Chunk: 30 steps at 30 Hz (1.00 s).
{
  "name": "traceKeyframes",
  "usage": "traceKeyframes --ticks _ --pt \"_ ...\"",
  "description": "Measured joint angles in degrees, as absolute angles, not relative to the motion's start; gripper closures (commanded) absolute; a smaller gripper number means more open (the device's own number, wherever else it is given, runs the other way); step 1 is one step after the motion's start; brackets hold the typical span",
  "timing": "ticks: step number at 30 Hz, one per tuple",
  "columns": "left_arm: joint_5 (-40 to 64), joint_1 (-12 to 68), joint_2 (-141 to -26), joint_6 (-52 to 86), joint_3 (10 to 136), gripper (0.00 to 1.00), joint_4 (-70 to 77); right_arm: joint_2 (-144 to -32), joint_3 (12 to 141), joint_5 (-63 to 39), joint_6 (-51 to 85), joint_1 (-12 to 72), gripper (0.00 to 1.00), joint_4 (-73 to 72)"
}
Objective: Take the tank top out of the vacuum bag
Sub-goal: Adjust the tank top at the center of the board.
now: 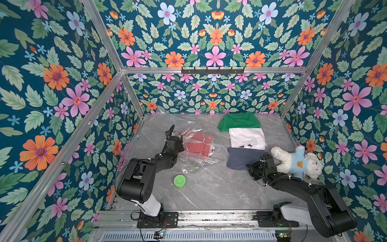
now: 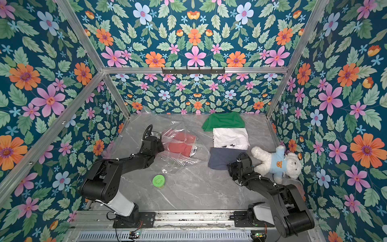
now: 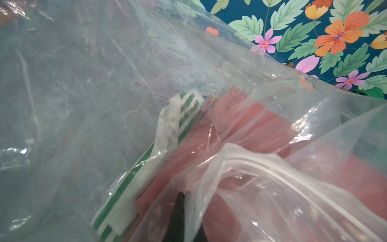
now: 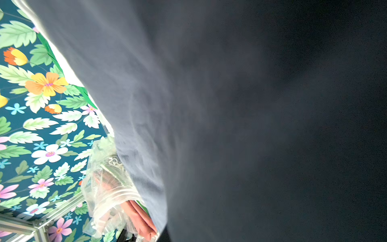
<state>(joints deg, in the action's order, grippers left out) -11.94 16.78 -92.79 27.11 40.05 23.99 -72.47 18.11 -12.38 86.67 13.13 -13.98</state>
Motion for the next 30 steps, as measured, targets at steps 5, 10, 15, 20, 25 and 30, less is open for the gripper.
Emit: traceKeyframes --ticks 5,10,15,20,25,30 --pt "-11.94 16.78 -92.73 27.11 39.81 1.00 24.03 -73.12 19.33 -13.32 83.92 12.58 0.73 -13.43" --pt "-11.94 16.84 -92.73 27.11 39.72 1.00 24.05 -74.13 20.88 -14.35 80.36 11.07 0.70 -12.12" --pt "-11.94 16.84 -92.20 27.11 39.42 1.00 24.03 -74.30 22.20 -15.57 77.10 10.26 0.47 -10.28" --pt "-11.88 16.84 -90.41 27.11 39.16 1.00 23.59 -66.85 24.97 -15.46 71.35 10.61 0.28 -4.56" --pt "-10.83 17.26 -88.09 27.03 39.11 1.00 23.20 -58.59 29.65 -12.84 62.61 12.58 0.26 1.32" --pt "-9.19 18.61 -86.63 26.63 40.18 1.00 22.39 -61.19 37.04 -12.99 54.96 15.94 0.26 3.64"
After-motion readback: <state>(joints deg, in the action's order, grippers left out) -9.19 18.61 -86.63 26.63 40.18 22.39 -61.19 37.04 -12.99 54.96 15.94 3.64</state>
